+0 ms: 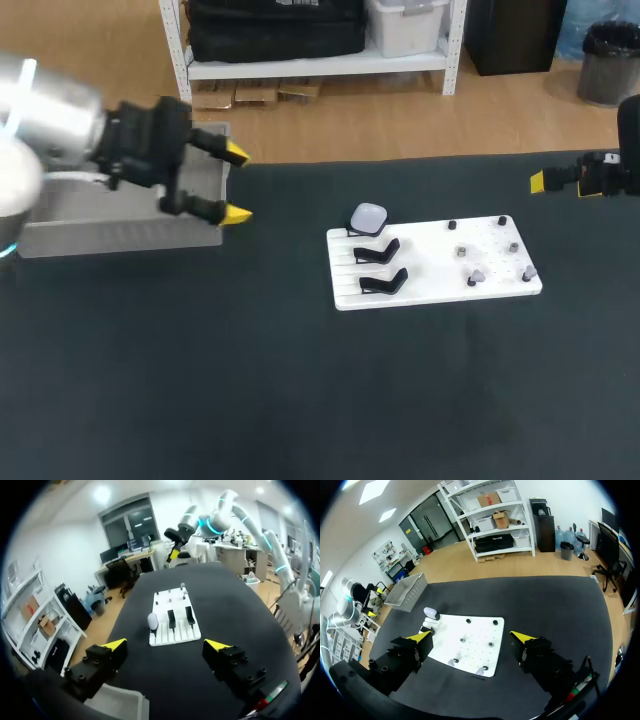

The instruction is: Pick up each earbud case from the left stands, insert the matching earbuds, close the lid, and place the case in the box.

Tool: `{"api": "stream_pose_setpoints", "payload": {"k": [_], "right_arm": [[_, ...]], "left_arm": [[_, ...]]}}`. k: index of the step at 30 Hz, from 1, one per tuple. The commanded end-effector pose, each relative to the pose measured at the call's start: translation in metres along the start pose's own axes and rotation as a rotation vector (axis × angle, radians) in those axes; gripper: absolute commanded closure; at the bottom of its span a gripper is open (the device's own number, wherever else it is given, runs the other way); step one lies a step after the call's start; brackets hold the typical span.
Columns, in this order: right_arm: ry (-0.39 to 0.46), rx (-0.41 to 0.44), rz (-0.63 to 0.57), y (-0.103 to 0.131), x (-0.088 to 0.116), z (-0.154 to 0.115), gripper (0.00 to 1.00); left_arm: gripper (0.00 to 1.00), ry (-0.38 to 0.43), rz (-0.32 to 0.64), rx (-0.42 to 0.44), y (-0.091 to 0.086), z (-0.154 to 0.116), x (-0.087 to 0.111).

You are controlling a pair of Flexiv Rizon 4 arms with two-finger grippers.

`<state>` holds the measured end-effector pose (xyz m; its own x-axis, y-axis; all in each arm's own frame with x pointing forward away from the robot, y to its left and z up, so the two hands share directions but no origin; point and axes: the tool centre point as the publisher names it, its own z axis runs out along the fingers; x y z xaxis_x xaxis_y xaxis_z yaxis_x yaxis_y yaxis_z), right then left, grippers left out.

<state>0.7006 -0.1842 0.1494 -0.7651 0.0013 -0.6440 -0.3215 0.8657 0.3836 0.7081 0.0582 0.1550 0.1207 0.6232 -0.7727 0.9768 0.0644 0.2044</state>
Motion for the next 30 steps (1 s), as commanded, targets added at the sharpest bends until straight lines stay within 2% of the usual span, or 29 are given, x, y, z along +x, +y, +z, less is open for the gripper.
{"api": "stream_pose_setpoints", "payload": {"k": [1, 3, 18, 19, 22, 25, 30], "right_arm": [[0.001, 0.0, 0.0, 0.0, 0.0, 0.0, 0.0], [0.001, 0.0, 0.0, 0.0, 0.0, 0.0, 0.0], [0.001, 0.0, 0.0, 0.0, 0.0, 0.0, 0.0], [0.001, 0.0, 0.0, 0.0, 0.0, 0.0, 0.0], [0.001, 0.0, 0.0, 0.0, 0.0, 0.0, 0.0], [0.001, 0.0, 0.0, 0.0, 0.0, 0.0, 0.0], [0.001, 0.0, 0.0, 0.0, 0.0, 0.0, 0.0]], "left_arm": [[0.0, 0.101, -0.041, 0.002, 0.011, 0.057, -0.003], [0.0, 0.056, -0.068, 0.012, 0.01, 0.069, -0.002], [0.0, 0.056, -0.068, 0.012, 0.01, 0.069, -0.002], [0.0, 0.042, -0.077, 0.031, 0.008, 0.074, -0.001], [0.0, -0.019, -0.194, 0.001, 0.007, 0.092, 0.001], [0.0, -0.041, -0.269, 0.007, 0.01, 0.107, 0.001], [0.0, -0.058, -0.295, 0.047, 0.014, 0.116, -0.003]]}}
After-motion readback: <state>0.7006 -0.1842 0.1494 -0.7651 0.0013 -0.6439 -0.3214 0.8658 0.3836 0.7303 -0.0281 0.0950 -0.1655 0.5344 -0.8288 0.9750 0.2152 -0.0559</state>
